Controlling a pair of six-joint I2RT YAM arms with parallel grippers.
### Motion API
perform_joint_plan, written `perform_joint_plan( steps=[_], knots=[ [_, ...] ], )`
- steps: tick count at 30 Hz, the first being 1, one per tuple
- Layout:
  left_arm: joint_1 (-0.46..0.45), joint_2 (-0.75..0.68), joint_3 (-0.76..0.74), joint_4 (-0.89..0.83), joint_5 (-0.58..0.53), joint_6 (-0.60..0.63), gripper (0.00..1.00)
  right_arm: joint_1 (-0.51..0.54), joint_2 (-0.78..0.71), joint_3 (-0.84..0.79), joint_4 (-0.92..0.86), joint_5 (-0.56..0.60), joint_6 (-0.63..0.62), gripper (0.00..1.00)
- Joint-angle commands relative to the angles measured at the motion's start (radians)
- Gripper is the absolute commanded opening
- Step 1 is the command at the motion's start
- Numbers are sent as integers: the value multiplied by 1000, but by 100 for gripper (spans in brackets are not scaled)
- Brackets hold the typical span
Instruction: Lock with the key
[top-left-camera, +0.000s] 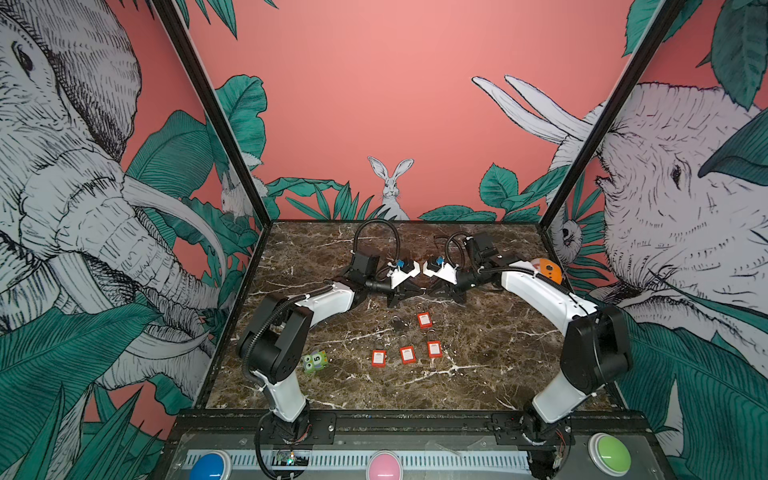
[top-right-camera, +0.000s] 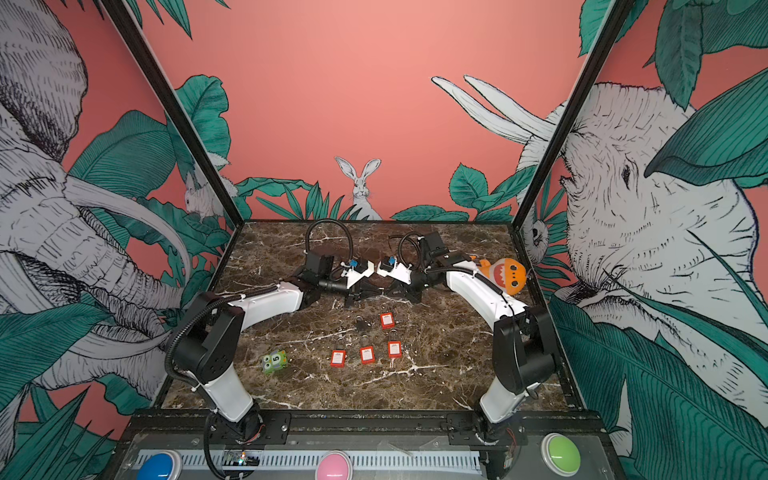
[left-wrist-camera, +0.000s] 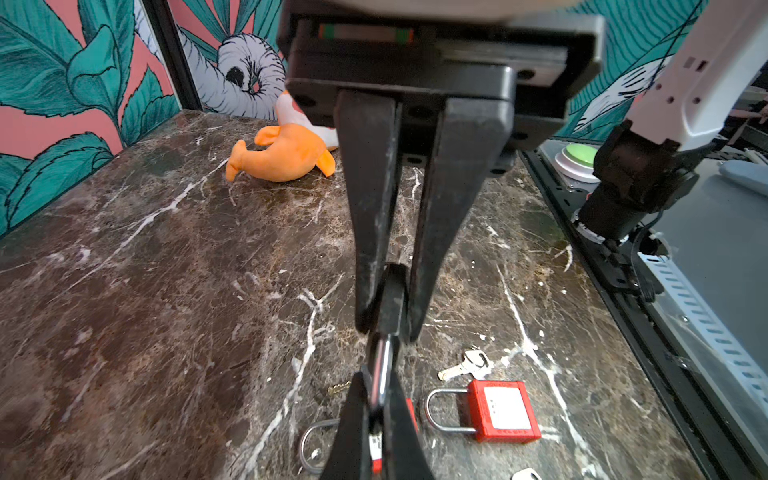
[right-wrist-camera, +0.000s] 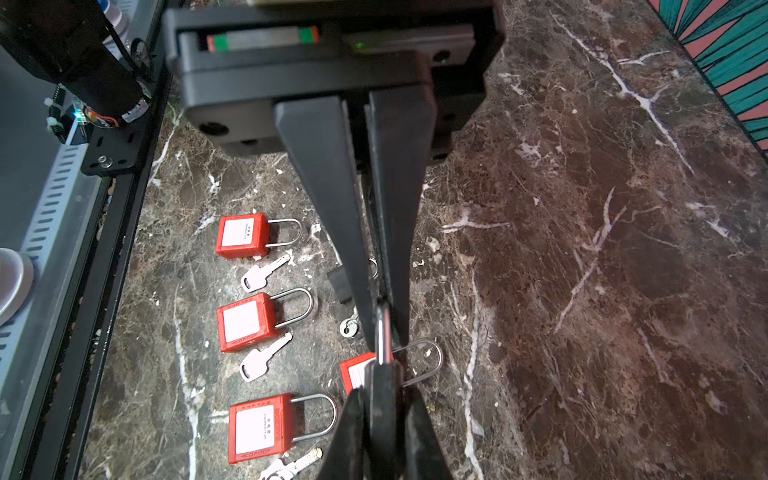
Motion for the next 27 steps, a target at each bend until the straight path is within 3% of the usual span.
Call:
perform_joint_plan(
  steps=[1, 3, 5, 11, 16, 27],
  knots=[
    [-79, -32, 54, -2, 62, 71, 0, 59, 0, 28, 198, -170, 11, 2],
    [-62, -49, 63, -71, 64, 113, 0, 50, -22, 27, 124, -107, -36, 9],
    [-34, -66, 57, -97, 71, 123, 0, 27, -44, 24, 42, -53, -61, 24],
    [-2, -99, 85, -239, 67, 216, 0, -57, -192, -56, -102, 22, -100, 40],
    [0, -99, 96, -258, 68, 234, 0, -73, -274, -122, -113, 9, -90, 34],
    [-8, -108, 93, -265, 65, 258, 0, -73, -206, -69, -128, -18, -95, 20]
  ],
)
